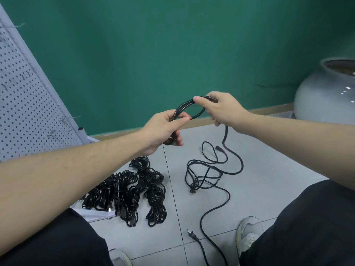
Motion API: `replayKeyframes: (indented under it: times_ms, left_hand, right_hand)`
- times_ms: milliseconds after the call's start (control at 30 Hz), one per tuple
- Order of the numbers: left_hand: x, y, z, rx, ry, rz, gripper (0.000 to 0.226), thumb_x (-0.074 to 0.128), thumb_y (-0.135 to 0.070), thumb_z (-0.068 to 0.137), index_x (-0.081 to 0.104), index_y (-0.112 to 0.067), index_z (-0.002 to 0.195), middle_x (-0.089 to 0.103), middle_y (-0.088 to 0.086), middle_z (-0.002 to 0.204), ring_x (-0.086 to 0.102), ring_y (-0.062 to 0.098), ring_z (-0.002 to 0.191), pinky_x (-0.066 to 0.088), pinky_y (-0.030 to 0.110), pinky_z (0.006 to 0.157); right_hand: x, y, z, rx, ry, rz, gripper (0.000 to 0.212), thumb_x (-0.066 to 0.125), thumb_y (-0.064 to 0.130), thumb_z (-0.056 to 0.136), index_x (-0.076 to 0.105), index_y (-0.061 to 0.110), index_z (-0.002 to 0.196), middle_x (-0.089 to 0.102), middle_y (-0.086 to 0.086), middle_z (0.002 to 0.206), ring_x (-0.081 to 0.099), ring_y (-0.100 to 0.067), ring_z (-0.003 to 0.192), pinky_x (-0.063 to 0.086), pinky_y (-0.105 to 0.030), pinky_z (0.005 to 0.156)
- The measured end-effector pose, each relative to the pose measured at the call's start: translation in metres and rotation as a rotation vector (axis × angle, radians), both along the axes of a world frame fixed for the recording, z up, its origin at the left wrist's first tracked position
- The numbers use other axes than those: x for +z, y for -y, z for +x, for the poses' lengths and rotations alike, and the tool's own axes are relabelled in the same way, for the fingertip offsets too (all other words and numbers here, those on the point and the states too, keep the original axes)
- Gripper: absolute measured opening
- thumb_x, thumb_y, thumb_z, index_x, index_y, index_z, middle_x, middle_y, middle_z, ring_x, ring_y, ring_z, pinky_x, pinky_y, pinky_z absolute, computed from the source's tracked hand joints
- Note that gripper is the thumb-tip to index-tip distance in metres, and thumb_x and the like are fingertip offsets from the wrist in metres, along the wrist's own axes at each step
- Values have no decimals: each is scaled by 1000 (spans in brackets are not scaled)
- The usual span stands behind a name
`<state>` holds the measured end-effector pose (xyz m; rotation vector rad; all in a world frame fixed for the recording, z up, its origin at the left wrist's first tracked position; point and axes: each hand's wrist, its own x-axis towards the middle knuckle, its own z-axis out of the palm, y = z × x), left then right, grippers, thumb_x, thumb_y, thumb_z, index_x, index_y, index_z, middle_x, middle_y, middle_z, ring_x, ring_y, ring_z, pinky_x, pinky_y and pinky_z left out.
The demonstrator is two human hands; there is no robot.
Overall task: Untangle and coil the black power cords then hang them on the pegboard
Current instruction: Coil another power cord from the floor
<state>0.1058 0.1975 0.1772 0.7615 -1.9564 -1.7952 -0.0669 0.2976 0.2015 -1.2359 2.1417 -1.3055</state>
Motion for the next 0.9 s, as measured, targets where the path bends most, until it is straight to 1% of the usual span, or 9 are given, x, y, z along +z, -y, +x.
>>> replayKeyframes:
  times_ms: [133, 200, 333, 433, 567, 633, 667, 800, 900]
  left_hand:
    - [3, -6, -5, 5, 1, 11, 13, 68, -32, 97, 59, -25, 91, 48, -5, 64, 43, 11, 47, 39, 23, 46]
    - [7, -10, -8, -15, -11, 23, 15, 68, -33, 97, 58, -23, 91, 54, -4, 73, 43, 10, 47, 38, 23, 44]
    - [6, -20, -14, -98, 2, -8, 7, 63, -19, 101, 67, -20, 95, 69, 4, 99, 47, 8, 51, 42, 24, 49]
    - [6, -25, -15, -158, 19, -96, 11, 60, -16, 103, 70, -20, 98, 75, -4, 88, 57, 6, 59, 44, 24, 62]
    - [9, -27, -14, -224, 57, -158, 12, 57, -21, 104, 70, -21, 106, 78, 6, 100, 64, -6, 72, 44, 28, 72]
    - [6, -26, -14, -250, 14, -2, 12, 58, -19, 104, 70, -19, 106, 73, 5, 89, 71, 11, 82, 54, 46, 96]
    - [5, -28, -13, -265, -3, 84, 12, 57, -17, 104, 70, -19, 106, 67, 3, 82, 70, 20, 79, 52, 51, 101]
    - [1, -30, -10, -261, 6, 101, 16, 57, -16, 104, 72, -19, 106, 45, 1, 78, 51, 14, 53, 62, 41, 80]
    - [1, -32, -13, -154, -27, 11, 18, 55, -14, 105, 72, -18, 107, 49, -5, 74, 49, 7, 46, 62, 47, 83]
  right_hand:
    - [3, 6, 9, -32, 462, -108, 38, 72, 46, 91, 62, 14, 73, 59, 3, 61, 56, -14, 63, 63, -35, 76]
    - [7, 10, 15, -31, 691, -202, 37, 70, 41, 94, 53, 15, 72, 57, 0, 59, 56, -19, 62, 61, -34, 71]
    - [15, 15, 27, -104, 901, -299, 43, 58, 41, 101, 39, 18, 71, 35, 3, 50, 34, -17, 49, 38, -28, 54]
    - [19, 17, 33, -143, 944, -337, 49, 51, 42, 104, 29, 20, 66, 24, 5, 51, 20, -16, 48, 25, -26, 47]
    - [21, 15, 35, -138, 981, -363, 52, 49, 38, 105, 22, 21, 64, 18, 4, 53, 14, -14, 47, 17, -25, 44]
    - [22, 13, 36, -120, 981, -348, 50, 49, 36, 106, 24, 21, 65, 19, 4, 53, 17, -14, 45, 21, -24, 42]
    - [22, 13, 36, -115, 969, -326, 49, 49, 36, 106, 25, 21, 65, 20, 4, 53, 20, -14, 44, 24, -23, 41]
    - [18, 12, 36, -132, 844, -216, 46, 49, 40, 105, 35, 19, 67, 36, 3, 50, 37, -16, 47, 37, -22, 46]
    - [10, 11, 27, -58, 742, -146, 52, 40, 59, 102, 53, 17, 74, 64, -3, 71, 61, -23, 71, 52, -32, 70]
